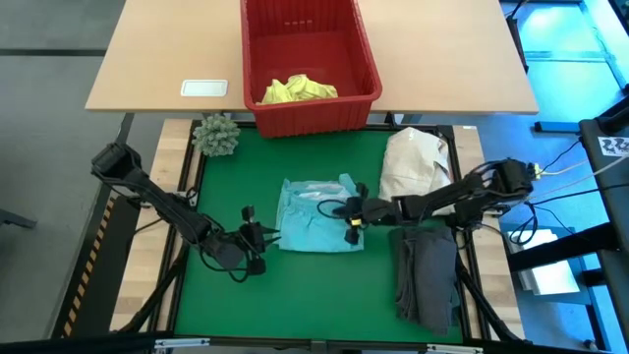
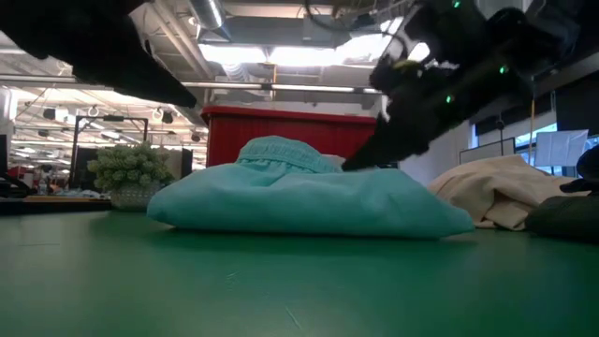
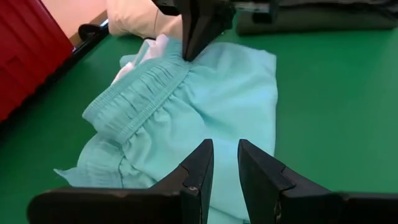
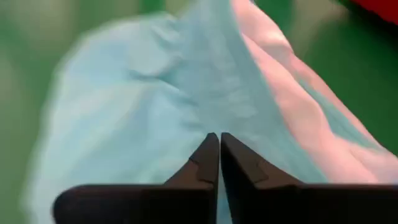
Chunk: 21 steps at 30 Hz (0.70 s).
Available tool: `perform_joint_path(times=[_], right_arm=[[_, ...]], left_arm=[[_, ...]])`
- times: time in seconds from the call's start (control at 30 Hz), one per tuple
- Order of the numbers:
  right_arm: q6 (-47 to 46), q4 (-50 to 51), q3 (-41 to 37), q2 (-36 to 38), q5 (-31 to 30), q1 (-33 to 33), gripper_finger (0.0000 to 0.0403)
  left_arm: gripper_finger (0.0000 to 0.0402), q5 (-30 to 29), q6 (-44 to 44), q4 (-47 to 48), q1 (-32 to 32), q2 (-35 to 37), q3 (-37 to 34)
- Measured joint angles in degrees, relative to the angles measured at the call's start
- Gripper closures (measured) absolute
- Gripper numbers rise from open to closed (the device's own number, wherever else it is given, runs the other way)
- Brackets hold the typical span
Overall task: Fold Laundry from Bin
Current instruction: Fold the blue short
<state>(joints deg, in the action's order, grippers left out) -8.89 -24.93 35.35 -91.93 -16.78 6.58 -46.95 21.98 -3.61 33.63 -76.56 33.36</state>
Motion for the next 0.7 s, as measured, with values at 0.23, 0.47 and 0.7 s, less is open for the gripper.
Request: perform_joint_path(times=[0.23, 0.47, 0.7], right_arm=[[-4.7, 2.2, 0.0, -4.5, -4.6, -5.5, 0.0392], [-3.6, -0.3, 0.0, -7.0, 3.1, -7.7, 0.0396], [-3.2, -1.0, 0.0, -7.7, 10.7, -2.9, 0.04]], left_arm=[[0.0333, 0.1, -0.7, 0.1, -1.6, -3.7, 0.0], [0.0333, 4.0, 0.3, -0.5, -3.7, -5.1, 0.0], [0.0333, 12.7, -2.9, -2.1, -2.8, -5.2, 0.0]])
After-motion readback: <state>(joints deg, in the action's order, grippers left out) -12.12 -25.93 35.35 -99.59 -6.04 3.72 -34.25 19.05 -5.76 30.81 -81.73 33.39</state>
